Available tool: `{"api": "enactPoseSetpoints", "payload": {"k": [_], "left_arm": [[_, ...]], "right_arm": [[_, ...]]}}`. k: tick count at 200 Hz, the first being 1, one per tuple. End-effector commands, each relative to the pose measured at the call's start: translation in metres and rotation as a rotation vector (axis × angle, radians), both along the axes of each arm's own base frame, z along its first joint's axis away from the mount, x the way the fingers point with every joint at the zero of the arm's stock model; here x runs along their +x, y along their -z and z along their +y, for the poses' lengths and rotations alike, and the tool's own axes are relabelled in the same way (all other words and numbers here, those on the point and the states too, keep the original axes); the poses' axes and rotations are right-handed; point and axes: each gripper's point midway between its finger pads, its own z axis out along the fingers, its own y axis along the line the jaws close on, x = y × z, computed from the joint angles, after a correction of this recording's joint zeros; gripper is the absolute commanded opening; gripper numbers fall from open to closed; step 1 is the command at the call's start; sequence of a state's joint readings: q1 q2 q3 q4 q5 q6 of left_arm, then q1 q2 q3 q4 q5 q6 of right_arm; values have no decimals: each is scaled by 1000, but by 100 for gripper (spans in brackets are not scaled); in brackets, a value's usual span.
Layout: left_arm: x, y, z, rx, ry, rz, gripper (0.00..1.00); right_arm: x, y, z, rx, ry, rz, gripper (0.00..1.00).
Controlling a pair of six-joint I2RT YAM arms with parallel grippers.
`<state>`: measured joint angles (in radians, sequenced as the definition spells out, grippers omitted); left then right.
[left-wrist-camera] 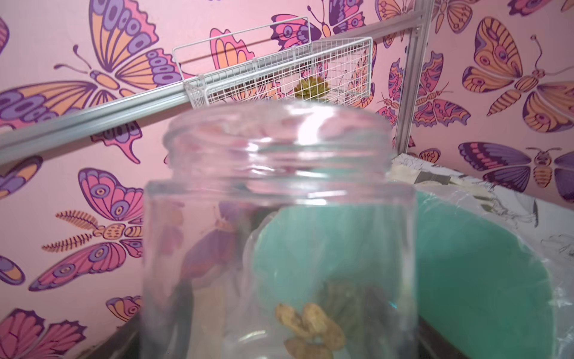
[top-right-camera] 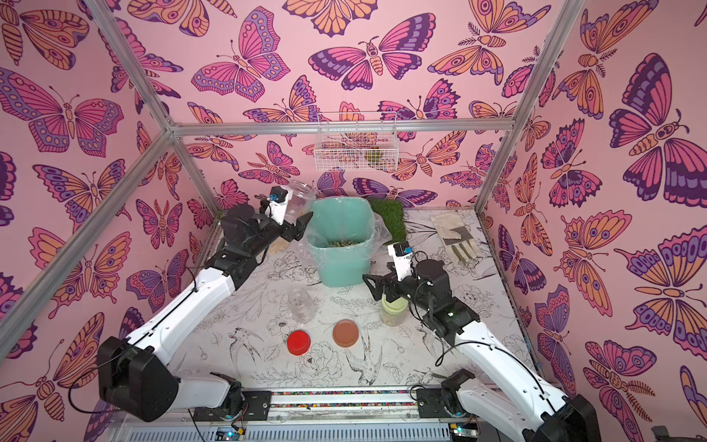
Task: Empty moldy peanuts from jars
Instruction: Pour the moldy peanuts from the jar into the trash bin.
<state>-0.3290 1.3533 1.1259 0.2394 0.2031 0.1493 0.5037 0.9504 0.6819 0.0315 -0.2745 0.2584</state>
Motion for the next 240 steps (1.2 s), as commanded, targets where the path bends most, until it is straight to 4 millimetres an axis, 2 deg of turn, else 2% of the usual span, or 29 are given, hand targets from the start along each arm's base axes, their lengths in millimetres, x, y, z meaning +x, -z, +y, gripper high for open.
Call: {"api": "enactPoseSetpoints", "payload": {"k": [1, 11, 16, 60, 108, 131, 137, 139, 143, 161, 191, 224, 240], "left_arm": [[-18, -58, 12, -205, 15, -149, 0], [-16, -47, 14, -209, 5, -122, 0], [-26, -59, 19, -222, 6, -148, 0], [-37, -49, 23, -146, 15, -118, 0], [-43, -40, 15, 101, 82, -34, 0], [-45, -44, 12, 231, 128, -19, 0], [-48, -52, 12, 273, 134, -31, 0], [-42, -42, 10, 296, 143, -3, 0], [-41, -38, 7, 335, 158, 6, 0], [-50, -37, -5, 556, 250, -11, 0], [-42, -22, -13, 989, 311, -9, 0], [-32, -15, -34, 1429, 389, -159, 0], [-17, -8, -46, 1665, 413, -248, 0]], "right_arm": [[1, -11, 0, 12, 0, -3, 99], [1, -11, -1, 15, 1, -4, 99], [1, -12, 0, 16, 1, -5, 99], [1, -14, 0, 34, 6, -7, 99], [1, -13, 1, 44, -1, -6, 99], [1, -12, 1, 42, -1, -6, 99], [1, -12, 1, 44, -1, -9, 99], [1, -12, 1, 45, -1, -11, 99], [1, -11, 1, 44, 0, -11, 99], [0, -10, 0, 46, 2, -11, 99], [-1, -8, -3, 60, 18, -20, 99], [-4, -7, -6, 55, 22, -30, 99], [-5, -6, -6, 52, 18, -33, 99]]}}
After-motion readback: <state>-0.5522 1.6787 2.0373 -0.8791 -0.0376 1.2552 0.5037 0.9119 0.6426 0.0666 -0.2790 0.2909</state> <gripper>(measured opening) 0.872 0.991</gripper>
